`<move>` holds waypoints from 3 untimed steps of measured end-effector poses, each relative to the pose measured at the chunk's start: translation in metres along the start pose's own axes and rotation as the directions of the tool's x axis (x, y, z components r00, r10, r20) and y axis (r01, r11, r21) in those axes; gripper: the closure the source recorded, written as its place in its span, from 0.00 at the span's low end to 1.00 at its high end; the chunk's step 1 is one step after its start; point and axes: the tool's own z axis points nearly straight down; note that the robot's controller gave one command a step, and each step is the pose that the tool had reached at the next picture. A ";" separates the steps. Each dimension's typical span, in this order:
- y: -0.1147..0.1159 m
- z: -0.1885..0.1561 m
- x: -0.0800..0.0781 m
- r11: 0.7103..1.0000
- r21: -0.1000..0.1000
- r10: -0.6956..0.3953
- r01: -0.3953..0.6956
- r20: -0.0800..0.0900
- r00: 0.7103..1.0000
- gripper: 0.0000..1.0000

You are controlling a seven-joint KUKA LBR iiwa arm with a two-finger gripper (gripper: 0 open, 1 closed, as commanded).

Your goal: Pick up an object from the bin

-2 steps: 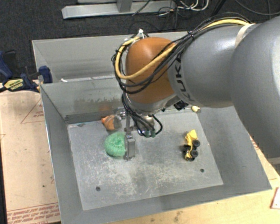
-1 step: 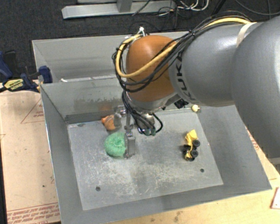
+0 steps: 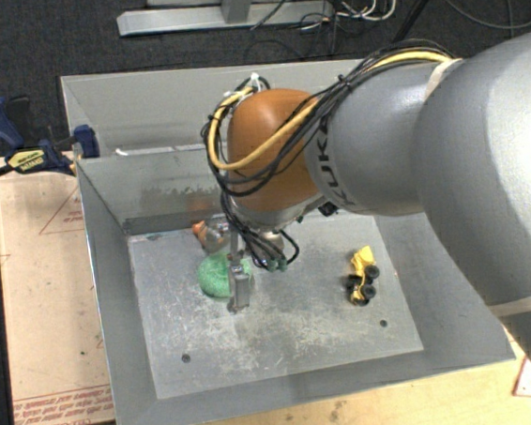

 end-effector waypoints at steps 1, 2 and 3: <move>0.004 0.040 -0.007 0.999 -0.002 -0.050 0.050 0.002 0.999 1.00; 0.004 0.040 -0.007 0.999 -0.002 -0.050 0.050 0.002 0.999 1.00; 0.009 -0.041 0.000 0.999 -0.001 -0.052 0.052 -0.004 0.999 1.00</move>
Offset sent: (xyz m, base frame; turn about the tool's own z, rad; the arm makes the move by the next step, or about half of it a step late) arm 0.0000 0.0000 0.0000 0.0000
